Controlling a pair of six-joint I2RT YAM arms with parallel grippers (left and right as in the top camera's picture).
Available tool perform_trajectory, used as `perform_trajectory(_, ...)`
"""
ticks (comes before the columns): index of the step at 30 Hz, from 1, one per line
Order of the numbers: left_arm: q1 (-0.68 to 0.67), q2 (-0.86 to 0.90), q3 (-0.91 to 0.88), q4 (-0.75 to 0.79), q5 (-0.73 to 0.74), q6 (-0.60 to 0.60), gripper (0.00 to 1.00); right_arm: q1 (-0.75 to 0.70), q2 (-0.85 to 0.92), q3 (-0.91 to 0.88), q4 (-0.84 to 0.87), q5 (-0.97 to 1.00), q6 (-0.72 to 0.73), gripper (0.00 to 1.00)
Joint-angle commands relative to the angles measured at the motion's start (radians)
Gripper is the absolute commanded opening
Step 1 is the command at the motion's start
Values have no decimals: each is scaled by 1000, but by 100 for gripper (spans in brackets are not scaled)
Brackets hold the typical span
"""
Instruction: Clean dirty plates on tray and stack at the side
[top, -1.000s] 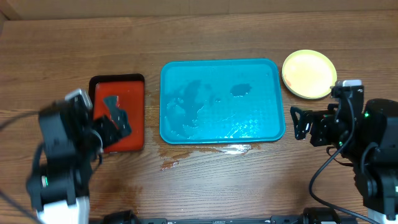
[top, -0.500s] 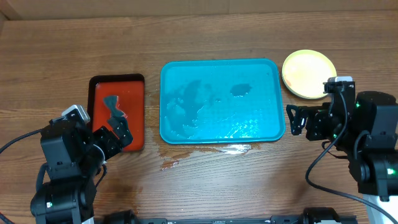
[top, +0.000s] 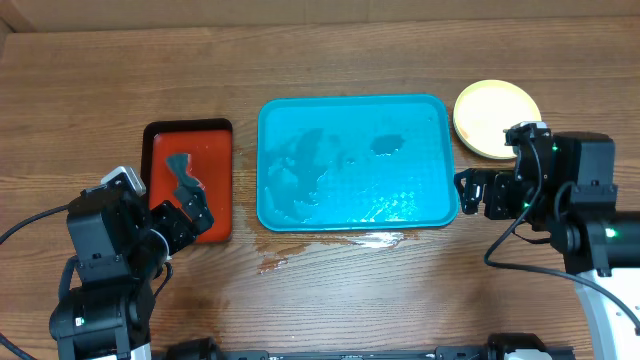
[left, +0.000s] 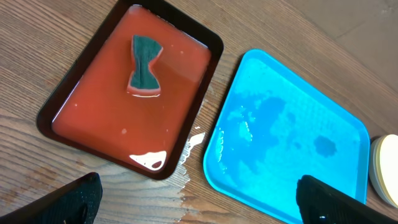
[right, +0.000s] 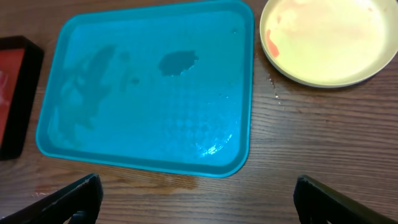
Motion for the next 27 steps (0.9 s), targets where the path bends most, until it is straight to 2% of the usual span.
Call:
perform_trajectory(1,-1,0,-13,1,-11,-10,100,8,-1,1,6,-10,-28,100)
perform_trajectory(6,-1,0,-13,1,-11,-10,100,10,-24,0,6,-88,-28,100)
perform_trajectory(11,-1,0,-13,1,-11,-10,100,10,-148,-55,55,-101,-24,100)
perform_trajectory(23,-1,0,-13,1,-11,-10,100,10,-726,-553,391,-112,-10,100)
perform_trajectory(27,-1,0,-13,1,-11,-10,100,10,-846,-681,533,-111,32,100)
